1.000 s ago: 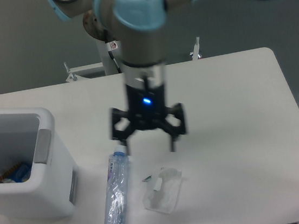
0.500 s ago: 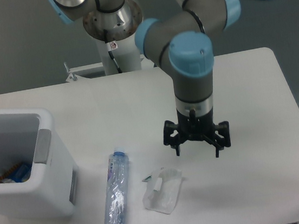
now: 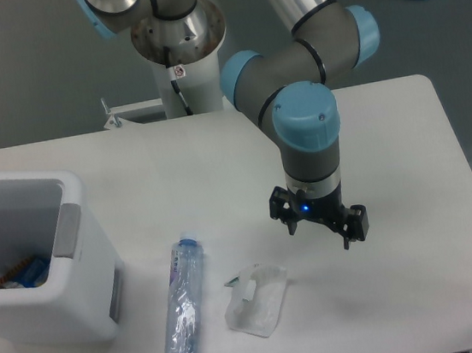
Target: Open the trash can
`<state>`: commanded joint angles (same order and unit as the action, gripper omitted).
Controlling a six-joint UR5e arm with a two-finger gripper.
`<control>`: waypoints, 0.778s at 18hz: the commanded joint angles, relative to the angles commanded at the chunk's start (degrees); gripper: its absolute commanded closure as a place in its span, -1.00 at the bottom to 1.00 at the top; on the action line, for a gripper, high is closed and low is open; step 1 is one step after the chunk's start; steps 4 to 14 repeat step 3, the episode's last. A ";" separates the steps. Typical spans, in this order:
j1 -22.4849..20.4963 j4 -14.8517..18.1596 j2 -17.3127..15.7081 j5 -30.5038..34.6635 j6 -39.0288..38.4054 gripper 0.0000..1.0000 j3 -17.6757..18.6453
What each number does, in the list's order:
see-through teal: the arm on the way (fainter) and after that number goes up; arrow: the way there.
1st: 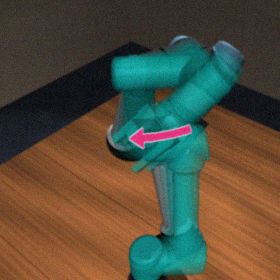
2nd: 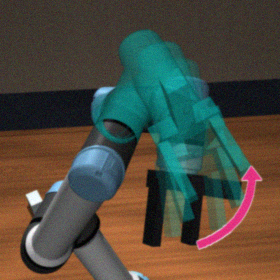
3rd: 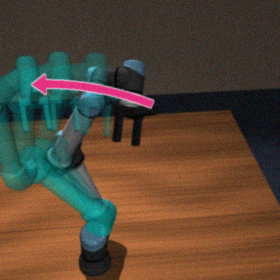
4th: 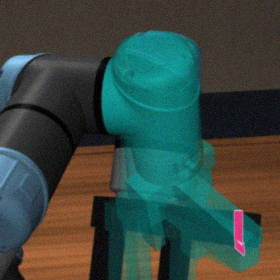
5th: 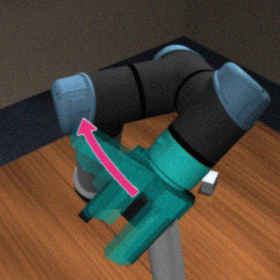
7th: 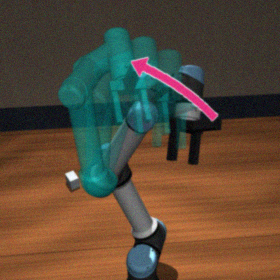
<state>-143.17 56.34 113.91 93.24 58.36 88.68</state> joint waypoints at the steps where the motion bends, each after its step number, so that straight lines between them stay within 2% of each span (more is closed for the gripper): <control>1: 0.00 0.00 0.00 0.44 0.00 -1.00 0.00; 14: 0.00 0.09 0.09 0.54 0.00 -1.00 0.00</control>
